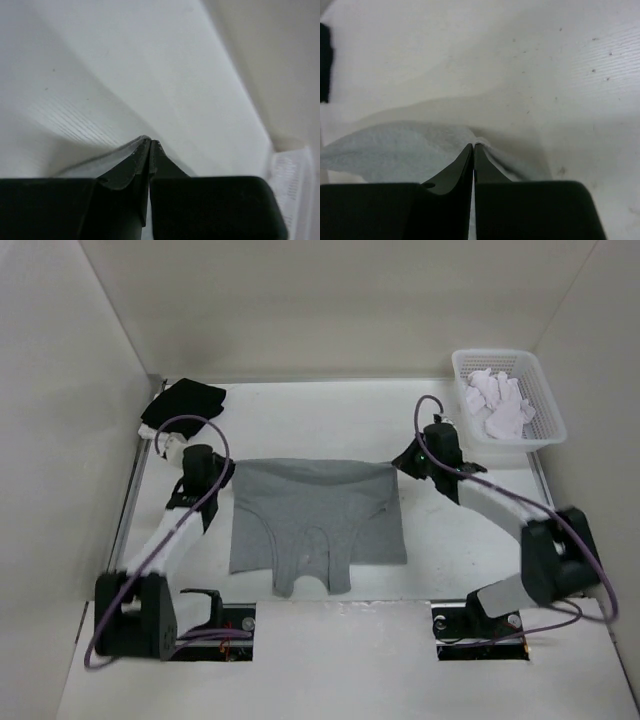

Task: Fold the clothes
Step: Fold the tank top

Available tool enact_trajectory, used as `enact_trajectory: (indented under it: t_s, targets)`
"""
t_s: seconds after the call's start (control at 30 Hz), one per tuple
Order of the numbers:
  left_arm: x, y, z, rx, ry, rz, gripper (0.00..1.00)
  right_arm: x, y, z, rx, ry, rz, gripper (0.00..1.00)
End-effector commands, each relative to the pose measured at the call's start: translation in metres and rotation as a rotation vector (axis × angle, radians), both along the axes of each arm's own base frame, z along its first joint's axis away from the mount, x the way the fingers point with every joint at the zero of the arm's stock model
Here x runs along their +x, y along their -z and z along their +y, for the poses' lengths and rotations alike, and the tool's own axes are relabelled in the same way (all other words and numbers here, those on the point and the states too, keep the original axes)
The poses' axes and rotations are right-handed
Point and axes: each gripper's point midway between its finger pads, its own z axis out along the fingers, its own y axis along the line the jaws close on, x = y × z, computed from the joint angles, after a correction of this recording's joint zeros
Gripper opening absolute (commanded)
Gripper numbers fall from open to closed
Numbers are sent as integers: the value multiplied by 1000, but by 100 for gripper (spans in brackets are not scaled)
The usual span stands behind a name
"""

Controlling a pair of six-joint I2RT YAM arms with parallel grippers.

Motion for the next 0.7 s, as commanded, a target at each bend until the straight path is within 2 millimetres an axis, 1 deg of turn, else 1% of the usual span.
enact_trajectory:
  t_s: [0.0, 0.03, 0.1, 0.13, 0.2, 0.27, 0.3, 0.37, 0.5, 0.6, 0.67]
  targets:
    - [67, -23, 8, -19, -56, -148, 0, 66, -28, 25, 157, -72, -118, 4]
    - [84, -20, 7, -19, -52, -140, 0, 82, -24, 22, 160, -62, -109, 4]
    - [113, -20, 4, -19, -38, -136, 0, 105, -21, 19, 165, -50, -99, 4]
    - [124, -22, 1, -19, -21, -133, 0, 115, -19, 14, 167, -42, -93, 4]
    - [136, -28, -2, -19, -7, -140, 0, 130, -18, 8, 170, -29, -84, 4]
    - [134, -28, -3, -16, -6, -141, 0, 134, -19, 1, 176, -19, -84, 4]
    - [129, -27, -3, -18, -6, -140, 0, 132, -19, -1, 177, -17, -84, 4]
    - [114, -23, -2, -28, -9, -141, 0, 121, -23, -4, 174, -23, -94, 5]
    - [74, -12, -1, -67, -16, -153, 0, 90, -22, -12, 190, -4, -113, 5]
    - [47, -5, -1, -98, -6, -158, 0, 66, -17, -17, 215, 11, -122, 5]
    - [31, -4, -1, -115, 10, -169, 0, 50, -15, -19, 222, 15, -128, 5]
